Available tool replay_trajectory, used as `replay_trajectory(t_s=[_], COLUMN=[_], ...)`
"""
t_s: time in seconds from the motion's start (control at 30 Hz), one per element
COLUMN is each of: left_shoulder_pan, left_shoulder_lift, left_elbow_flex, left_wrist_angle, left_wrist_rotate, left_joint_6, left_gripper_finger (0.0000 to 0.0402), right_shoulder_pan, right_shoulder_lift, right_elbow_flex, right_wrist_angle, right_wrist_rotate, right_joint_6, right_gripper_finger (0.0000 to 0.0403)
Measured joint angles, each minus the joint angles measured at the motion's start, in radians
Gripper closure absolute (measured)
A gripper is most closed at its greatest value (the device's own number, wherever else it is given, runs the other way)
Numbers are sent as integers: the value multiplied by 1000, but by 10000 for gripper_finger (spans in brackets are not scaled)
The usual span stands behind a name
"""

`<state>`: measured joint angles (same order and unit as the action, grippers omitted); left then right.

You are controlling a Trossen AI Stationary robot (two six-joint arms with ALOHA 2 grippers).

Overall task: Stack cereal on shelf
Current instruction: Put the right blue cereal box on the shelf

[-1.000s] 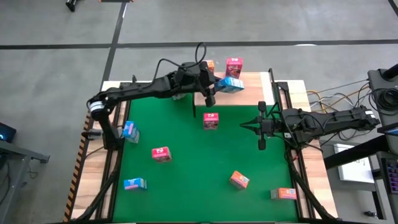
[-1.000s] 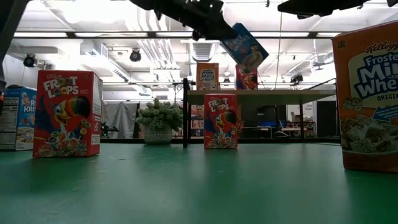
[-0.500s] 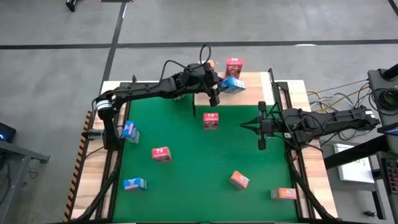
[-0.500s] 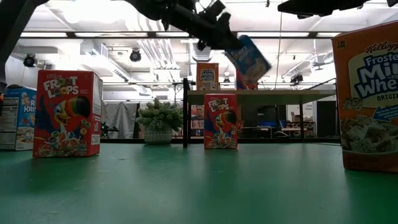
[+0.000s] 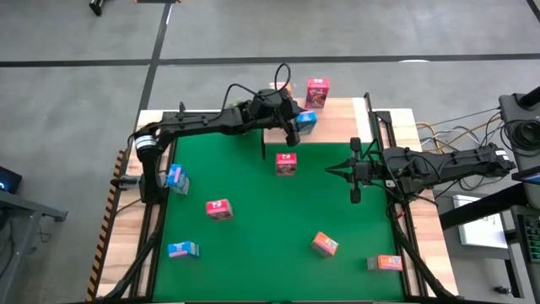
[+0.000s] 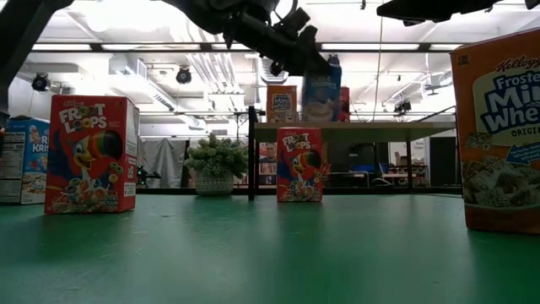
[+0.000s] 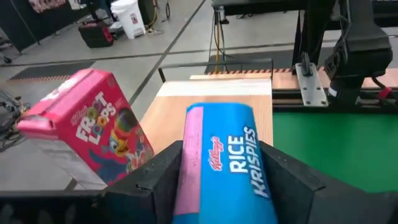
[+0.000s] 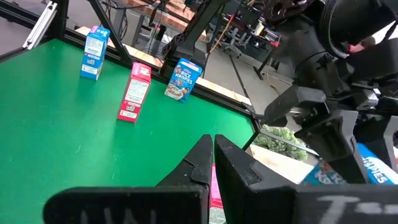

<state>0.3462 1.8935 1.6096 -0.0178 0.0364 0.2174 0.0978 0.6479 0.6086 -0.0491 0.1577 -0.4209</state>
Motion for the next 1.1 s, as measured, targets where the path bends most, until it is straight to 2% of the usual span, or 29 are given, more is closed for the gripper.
replay_trajectory(t_s=[0.5, 0.8, 0.93, 1.1], left_shoulder_pan=[17, 23, 14, -29], left_shoulder_lift=[42, 44, -2, -138], left_elbow_flex=[0, 0, 17, 84], left_wrist_angle=[148, 148, 36, -240], left_wrist_rotate=[0, 0, -1, 1], left_joint_6=[-34, -24, 15, 78], left_gripper_finger=[223, 175, 161, 160], right_shoulder_pan=[0, 0, 0, 0], right_shoulder_lift=[0, 0, 1, 1], right_elbow_flex=[0, 1, 1, 1], right_wrist_angle=[-6, -6, -6, 3], right_wrist_rotate=[0, 2, 2, 3], right_joint_6=[0, 1, 16, 42], right_gripper_finger=[394, 394, 394, 394])
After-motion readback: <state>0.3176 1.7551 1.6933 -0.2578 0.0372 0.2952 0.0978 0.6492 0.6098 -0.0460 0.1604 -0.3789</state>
